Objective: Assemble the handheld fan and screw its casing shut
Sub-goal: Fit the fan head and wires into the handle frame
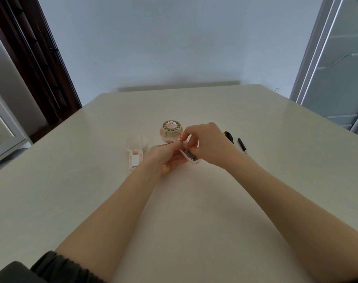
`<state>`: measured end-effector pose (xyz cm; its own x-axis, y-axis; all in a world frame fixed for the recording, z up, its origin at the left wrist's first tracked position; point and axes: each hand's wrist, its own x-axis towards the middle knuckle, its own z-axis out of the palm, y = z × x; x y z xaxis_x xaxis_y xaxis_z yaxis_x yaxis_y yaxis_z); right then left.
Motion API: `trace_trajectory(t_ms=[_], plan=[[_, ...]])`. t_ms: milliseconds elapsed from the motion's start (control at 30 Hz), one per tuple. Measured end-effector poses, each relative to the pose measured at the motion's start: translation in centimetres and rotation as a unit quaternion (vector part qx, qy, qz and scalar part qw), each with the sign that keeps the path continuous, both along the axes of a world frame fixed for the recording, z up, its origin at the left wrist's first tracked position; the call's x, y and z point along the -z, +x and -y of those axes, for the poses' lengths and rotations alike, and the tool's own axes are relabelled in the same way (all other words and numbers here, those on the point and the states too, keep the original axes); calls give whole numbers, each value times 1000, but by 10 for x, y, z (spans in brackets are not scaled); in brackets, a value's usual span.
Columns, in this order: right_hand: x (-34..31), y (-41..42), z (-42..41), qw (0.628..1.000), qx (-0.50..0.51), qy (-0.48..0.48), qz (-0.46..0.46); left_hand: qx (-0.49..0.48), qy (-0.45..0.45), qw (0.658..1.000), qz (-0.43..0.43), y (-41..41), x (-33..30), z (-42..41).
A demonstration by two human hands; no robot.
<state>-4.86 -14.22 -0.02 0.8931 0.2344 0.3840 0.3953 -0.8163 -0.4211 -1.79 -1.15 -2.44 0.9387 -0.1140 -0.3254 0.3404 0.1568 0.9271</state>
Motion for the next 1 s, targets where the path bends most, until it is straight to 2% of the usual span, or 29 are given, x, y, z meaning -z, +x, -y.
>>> trace_trajectory(t_ms=[367, 567, 1000], plan=[[1, 1, 7, 999, -53, -8, -8, 8, 2, 1000, -11, 0, -1, -1], [2, 2, 8, 998, -51, -28, 0, 14, 14, 1000, -9, 2, 2, -1], [2, 4, 12, 998, -62, -7, 1, 25, 28, 999, -6, 4, 4, -2]])
